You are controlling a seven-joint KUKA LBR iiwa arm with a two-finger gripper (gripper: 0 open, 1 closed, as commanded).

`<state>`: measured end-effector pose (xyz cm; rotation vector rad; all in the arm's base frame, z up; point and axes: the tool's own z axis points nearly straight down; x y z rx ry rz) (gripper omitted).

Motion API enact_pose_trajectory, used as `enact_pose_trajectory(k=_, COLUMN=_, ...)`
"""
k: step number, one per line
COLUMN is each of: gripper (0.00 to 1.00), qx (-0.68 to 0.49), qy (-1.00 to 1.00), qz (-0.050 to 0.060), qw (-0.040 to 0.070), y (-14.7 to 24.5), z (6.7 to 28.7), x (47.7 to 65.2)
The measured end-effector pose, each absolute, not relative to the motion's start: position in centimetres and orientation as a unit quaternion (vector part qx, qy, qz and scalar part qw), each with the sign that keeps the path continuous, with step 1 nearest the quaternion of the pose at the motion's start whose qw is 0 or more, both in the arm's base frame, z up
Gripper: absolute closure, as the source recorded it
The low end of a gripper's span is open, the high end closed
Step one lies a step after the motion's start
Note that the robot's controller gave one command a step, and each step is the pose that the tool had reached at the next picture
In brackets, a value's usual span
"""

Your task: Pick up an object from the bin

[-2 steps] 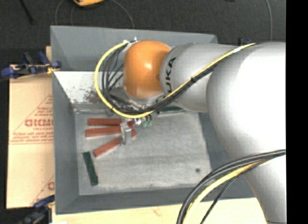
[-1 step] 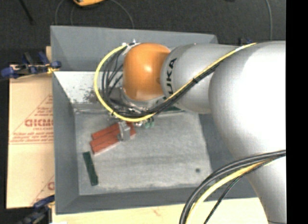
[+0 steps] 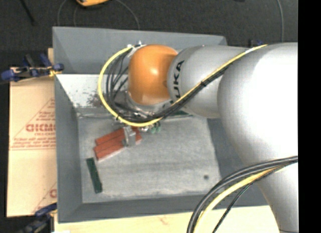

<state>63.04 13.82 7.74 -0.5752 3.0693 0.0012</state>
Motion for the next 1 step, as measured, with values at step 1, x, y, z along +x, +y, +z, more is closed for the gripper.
enact_pose_trajectory(k=1, gripper=1.0, qx=-0.184, qy=0.983, qz=0.001, qw=0.007, y=13.81, z=8.09, x=62.88)
